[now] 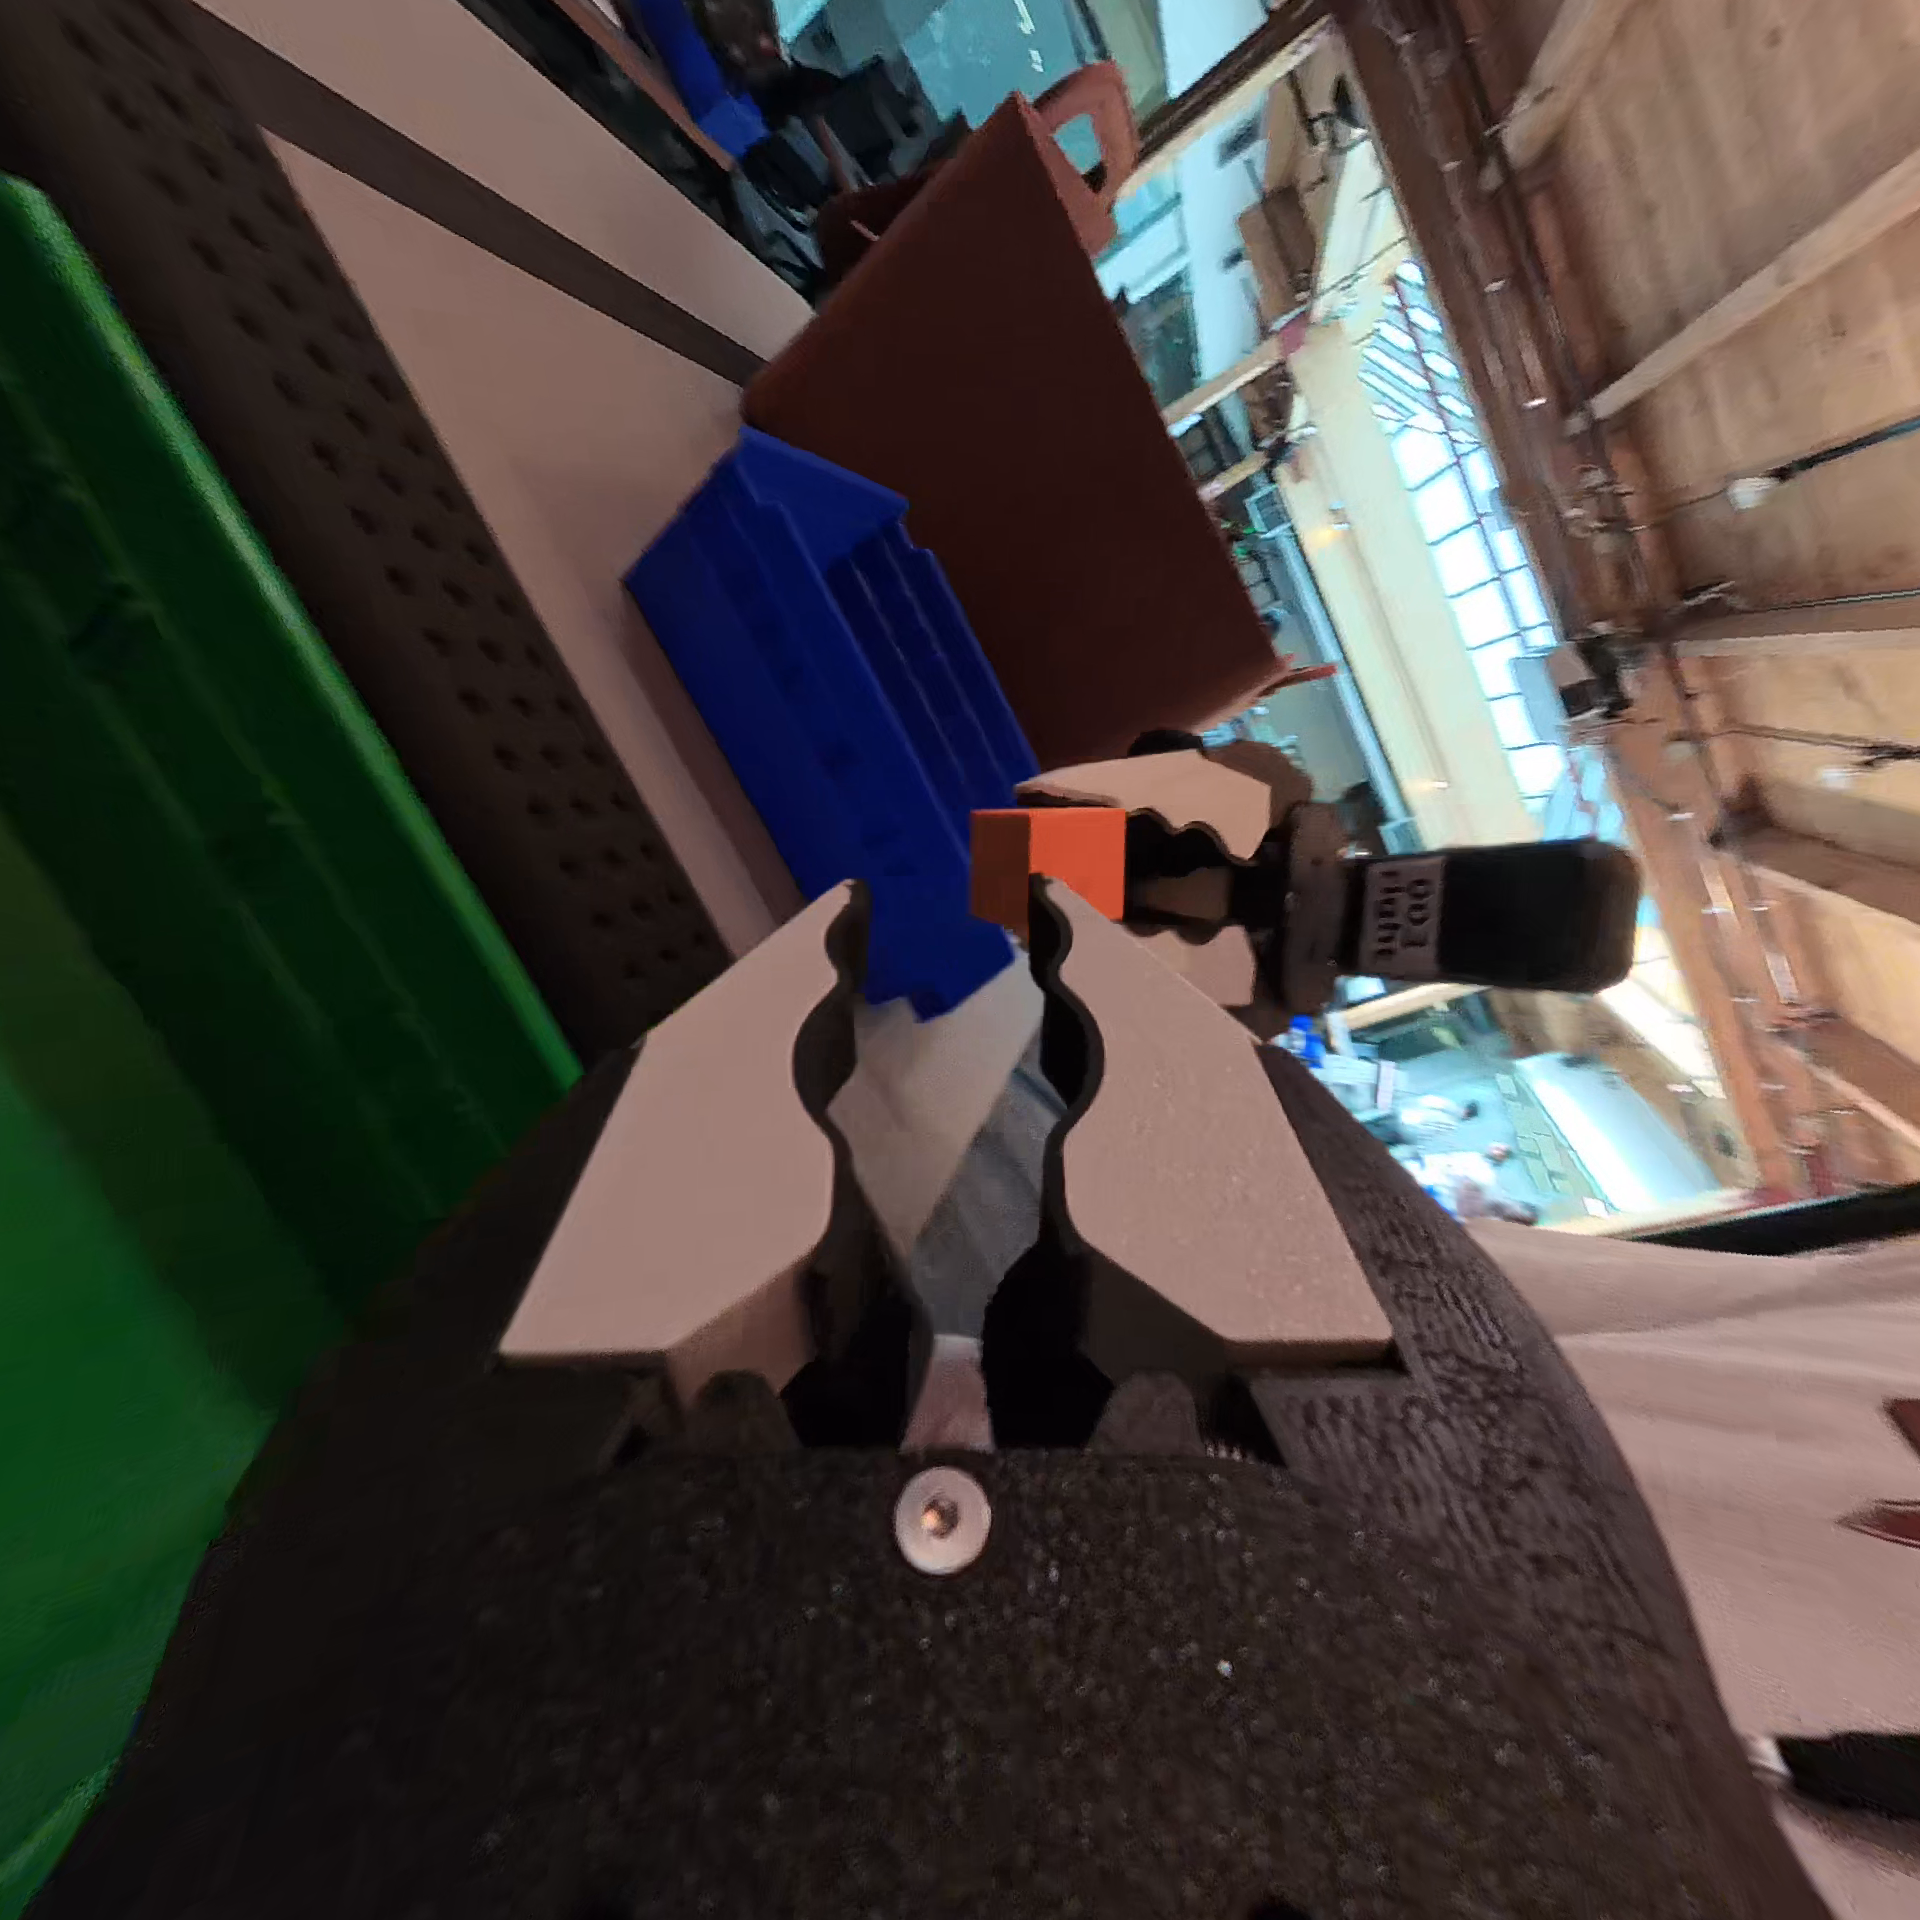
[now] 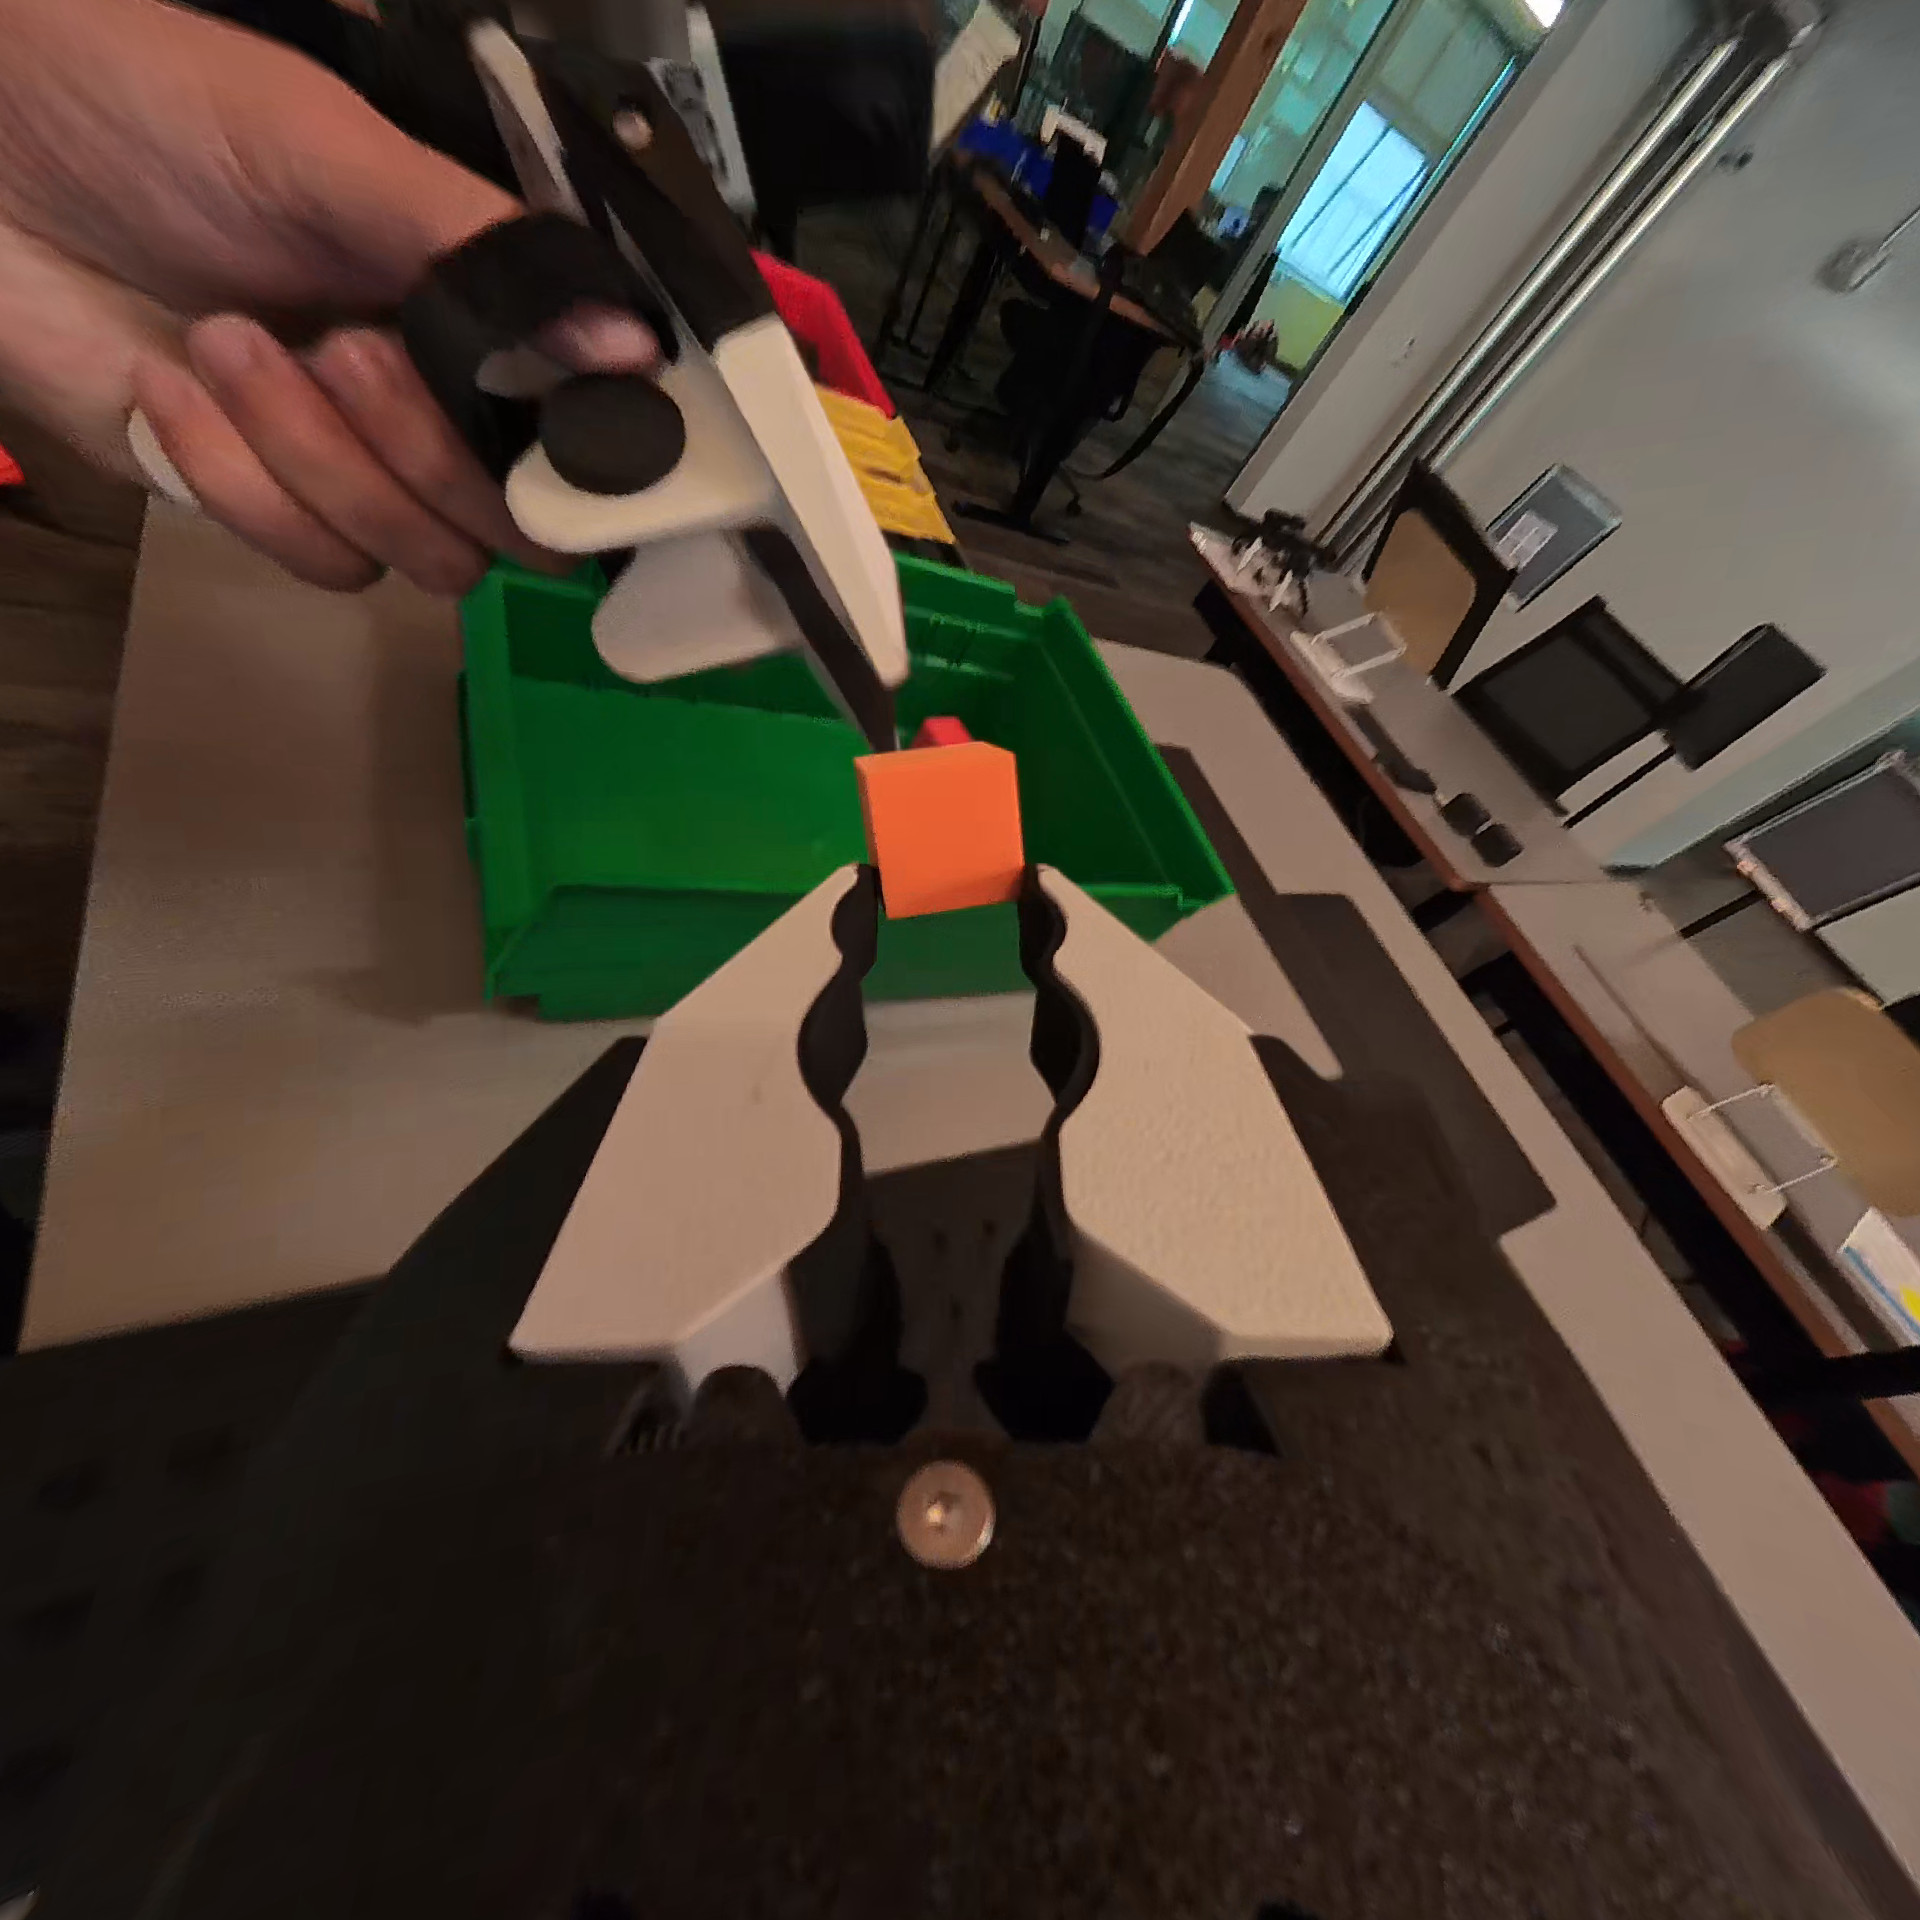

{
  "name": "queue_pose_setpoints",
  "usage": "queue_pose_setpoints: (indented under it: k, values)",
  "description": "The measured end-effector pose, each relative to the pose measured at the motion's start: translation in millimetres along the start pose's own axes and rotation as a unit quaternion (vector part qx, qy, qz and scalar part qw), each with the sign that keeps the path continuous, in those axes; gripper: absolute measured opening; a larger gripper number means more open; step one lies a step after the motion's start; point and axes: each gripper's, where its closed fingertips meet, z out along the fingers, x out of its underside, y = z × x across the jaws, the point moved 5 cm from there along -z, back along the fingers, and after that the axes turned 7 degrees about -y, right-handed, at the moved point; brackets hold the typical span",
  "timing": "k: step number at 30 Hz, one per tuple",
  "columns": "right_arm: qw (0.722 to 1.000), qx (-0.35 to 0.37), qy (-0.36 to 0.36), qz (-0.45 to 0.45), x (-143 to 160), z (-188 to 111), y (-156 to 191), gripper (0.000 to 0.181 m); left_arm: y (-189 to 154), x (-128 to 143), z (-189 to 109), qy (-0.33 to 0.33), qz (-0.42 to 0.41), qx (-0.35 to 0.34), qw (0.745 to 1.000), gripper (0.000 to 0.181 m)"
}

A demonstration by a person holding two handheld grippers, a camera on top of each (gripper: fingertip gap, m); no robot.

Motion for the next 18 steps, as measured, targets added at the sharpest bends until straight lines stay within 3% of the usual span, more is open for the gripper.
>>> queue_pose_setpoints:
  k: [4, 8, 18]
  values:
    - [0.988, -0.042, 0.127, 0.070, 35, -22, -10, 0.027, 4, 3, -23, -0.007, 0.078, -0.062, 0.995, 0.033]
    - [0.947, -0.121, 0.253, 0.154, 70, -37, 8, 0.027, 9, 15, -39, -0.003, 0.089, -0.088, 0.992, 0.032]
    - [0.935, -0.125, 0.297, 0.145, 84, -40, 16, 0.027, 20, 43, -45, 0.015, 0.068, -0.109, 0.992, 0.032]
